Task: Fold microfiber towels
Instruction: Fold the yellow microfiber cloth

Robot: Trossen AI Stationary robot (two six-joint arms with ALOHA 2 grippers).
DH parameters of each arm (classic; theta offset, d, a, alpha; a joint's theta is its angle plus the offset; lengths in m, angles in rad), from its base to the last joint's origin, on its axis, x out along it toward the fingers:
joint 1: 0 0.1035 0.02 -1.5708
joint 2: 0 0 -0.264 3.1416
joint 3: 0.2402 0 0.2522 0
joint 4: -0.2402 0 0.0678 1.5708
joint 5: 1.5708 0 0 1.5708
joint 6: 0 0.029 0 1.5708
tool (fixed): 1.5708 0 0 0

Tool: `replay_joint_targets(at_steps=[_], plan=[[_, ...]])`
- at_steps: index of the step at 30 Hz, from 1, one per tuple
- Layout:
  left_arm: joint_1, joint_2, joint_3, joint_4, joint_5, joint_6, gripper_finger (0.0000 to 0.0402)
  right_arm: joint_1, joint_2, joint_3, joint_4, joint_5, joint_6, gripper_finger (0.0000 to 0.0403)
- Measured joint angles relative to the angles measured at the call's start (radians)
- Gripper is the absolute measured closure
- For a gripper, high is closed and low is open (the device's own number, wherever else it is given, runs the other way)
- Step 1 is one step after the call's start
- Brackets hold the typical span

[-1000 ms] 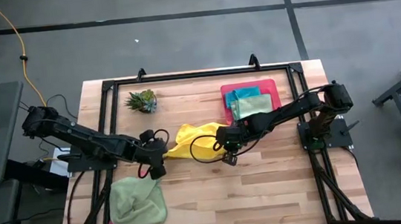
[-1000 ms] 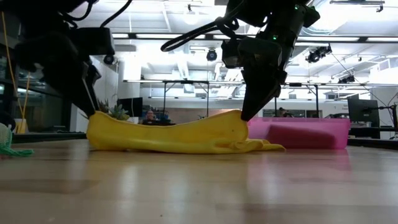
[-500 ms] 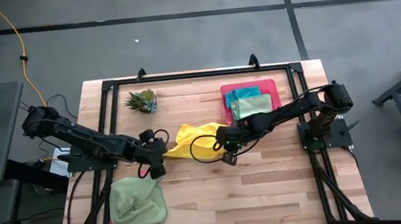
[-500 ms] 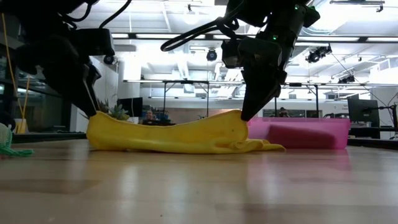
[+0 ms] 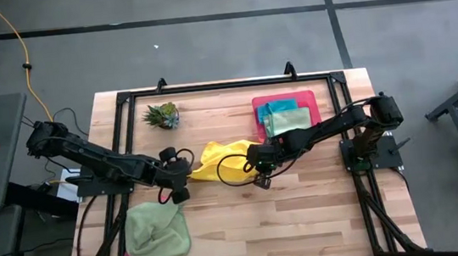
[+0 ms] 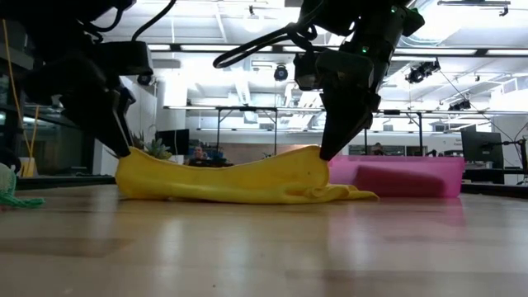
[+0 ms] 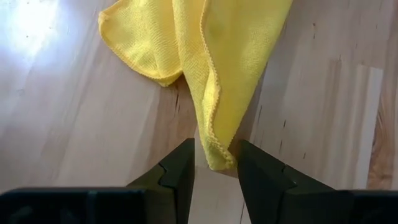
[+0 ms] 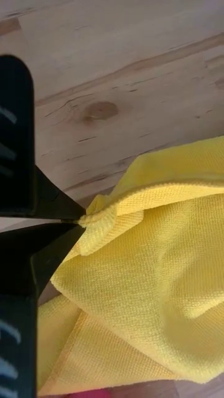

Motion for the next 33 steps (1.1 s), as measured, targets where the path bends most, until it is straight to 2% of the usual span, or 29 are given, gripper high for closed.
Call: replay_joint_targets(at_steps=[9,20,25,28,33], plan=[[0.000,0.006,0.000,-0.006,0.028,0.021,0.0297,-0.008,0.000,0.000,0.000,0.000,0.001,0.0403],[0.003,0.022,0.001,-0.007,-0.049,0.004,0.0297,-0.039,0.000,0.000,-0.004,-0.005,0.000,0.0403],[0.019,0.044,0.001,-0.006,-0.038,0.002,0.0301,-0.039,0.000,0.000,-0.004,-0.005,0.001,0.0403],[0.022,0.043,0.001,0.003,-0.043,0.003,0.0321,-0.039,0.000,0.000,-0.004,-0.006,-0.001,0.0403],[0.023,0.014,0.004,-0.011,-0.031,0.025,0.0391,-0.039,0.000,0.000,-0.004,-0.007,-0.003,0.0403]])
